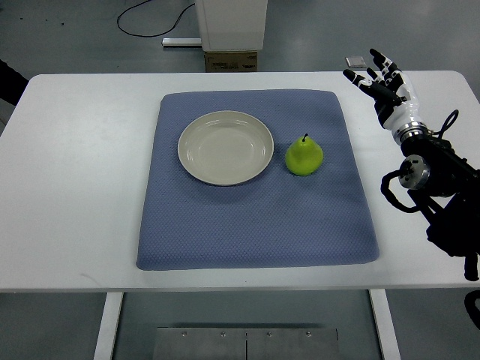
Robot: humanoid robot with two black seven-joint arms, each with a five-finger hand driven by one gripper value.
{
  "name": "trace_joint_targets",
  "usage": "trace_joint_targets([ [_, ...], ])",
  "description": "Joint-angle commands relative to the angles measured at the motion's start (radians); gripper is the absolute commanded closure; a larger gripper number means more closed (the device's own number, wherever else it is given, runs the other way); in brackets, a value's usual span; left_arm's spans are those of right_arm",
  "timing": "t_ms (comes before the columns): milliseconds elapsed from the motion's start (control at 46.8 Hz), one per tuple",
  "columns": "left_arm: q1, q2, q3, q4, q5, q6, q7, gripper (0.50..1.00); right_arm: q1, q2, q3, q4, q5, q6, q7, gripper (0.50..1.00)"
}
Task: Place pear on plate with right hand
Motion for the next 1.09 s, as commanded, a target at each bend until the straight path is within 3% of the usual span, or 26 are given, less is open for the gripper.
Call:
trace_joint_targets([
  [0, 0.000, 0.000, 0.000, 0.000, 0.000, 0.000, 0.000, 0.500, 0.002, 0.000, 0.000, -0.005, 0.001, 0.000, 0.000, 0.500],
  [299, 0.000, 0.000, 0.000, 0.000, 0.000, 0.000, 0.001, 0.500, 0.001, -0.003, -0.005, -0.003, -0.001, 0.015, 0.001, 0.500],
  [577, 0.000, 0.000, 0.000, 0.000, 0.000, 0.000, 0.000, 0.500, 0.005, -0.025, -0.057, 0.006, -0.002, 0.089, 0.005, 0.500],
  [833, 0.000, 0.000, 0.000, 0.000, 0.000, 0.000, 0.001, 0.500, 0.016, -0.026, -0.106, 0.041, -0.013, 0.109, 0.006, 0.500],
  [1068, 0.000, 0.000, 0.000, 0.000, 0.000, 0.000, 0.000, 0.500, 0.033, -0.040, -0.216, 0.069, -0.080, 0.146, 0.086, 0.500],
])
